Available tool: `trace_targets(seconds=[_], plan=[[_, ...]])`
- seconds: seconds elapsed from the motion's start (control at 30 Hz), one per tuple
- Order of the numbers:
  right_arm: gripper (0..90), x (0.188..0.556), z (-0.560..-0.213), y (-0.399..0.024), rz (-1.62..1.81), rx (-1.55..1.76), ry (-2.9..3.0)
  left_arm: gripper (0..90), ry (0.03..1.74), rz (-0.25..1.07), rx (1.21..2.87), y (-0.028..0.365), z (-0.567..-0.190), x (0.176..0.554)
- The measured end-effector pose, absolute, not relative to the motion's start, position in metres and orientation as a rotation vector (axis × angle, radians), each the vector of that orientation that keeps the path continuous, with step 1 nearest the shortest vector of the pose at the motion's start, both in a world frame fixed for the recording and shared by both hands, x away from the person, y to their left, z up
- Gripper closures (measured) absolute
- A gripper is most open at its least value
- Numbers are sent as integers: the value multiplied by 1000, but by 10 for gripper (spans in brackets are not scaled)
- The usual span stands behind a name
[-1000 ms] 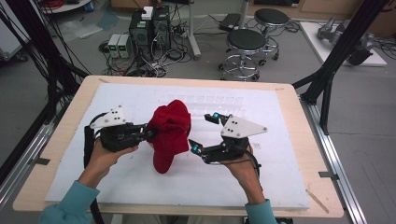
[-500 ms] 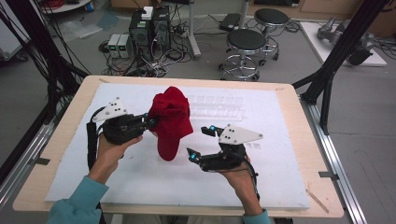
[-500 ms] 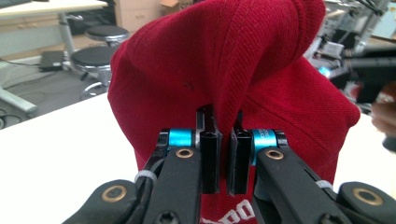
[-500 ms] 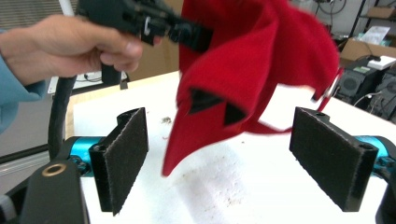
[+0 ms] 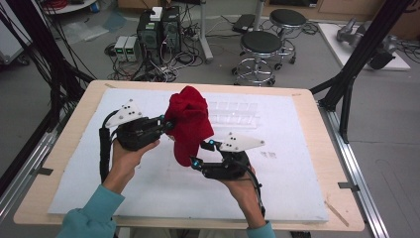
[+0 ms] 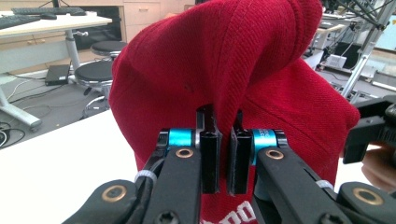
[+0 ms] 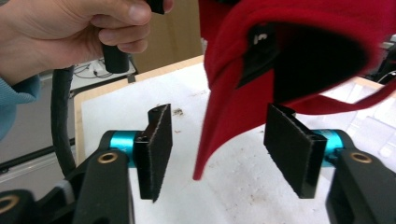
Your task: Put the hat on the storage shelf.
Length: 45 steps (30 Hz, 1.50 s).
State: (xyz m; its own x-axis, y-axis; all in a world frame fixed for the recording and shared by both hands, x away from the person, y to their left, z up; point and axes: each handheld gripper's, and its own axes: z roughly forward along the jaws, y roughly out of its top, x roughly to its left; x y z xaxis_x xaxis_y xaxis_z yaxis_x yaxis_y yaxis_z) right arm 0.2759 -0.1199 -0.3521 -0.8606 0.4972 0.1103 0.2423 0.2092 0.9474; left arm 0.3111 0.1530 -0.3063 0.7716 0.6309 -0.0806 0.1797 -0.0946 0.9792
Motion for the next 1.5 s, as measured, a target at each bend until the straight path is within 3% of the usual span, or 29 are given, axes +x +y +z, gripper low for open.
trace_targets(seconds=[0.17,0.37,0.43,0.67,0.73,0.87,0.93,1.0,1.03,1.1,1.5], plan=[[545,279,-354,-115,1678,752,2273,858,649,432,1646,149,-306,310],[716,284,-357,-110,1678,764,2291,858,646,429,1641,148,-306,309],[813,285,-357,-109,1686,765,2299,858,644,425,1639,148,-306,309],[851,288,-357,-111,1709,793,2308,823,633,403,1630,153,-308,310],[853,287,-357,-112,1705,788,2299,757,635,388,1615,155,-308,311],[855,287,-357,-112,1701,805,2285,538,654,401,1623,156,-308,311],[855,287,-356,-113,1707,801,2271,425,666,379,1625,156,-309,312],[855,286,-356,-114,1715,800,2258,245,683,376,1631,157,-310,313],[855,287,-355,-114,1716,793,2250,216,675,361,1638,158,-310,313],[855,287,-355,-116,1712,800,2243,176,672,350,1644,160,-311,313],[854,295,-346,-136,1692,819,2124,176,682,450,1640,189,-324,307]])
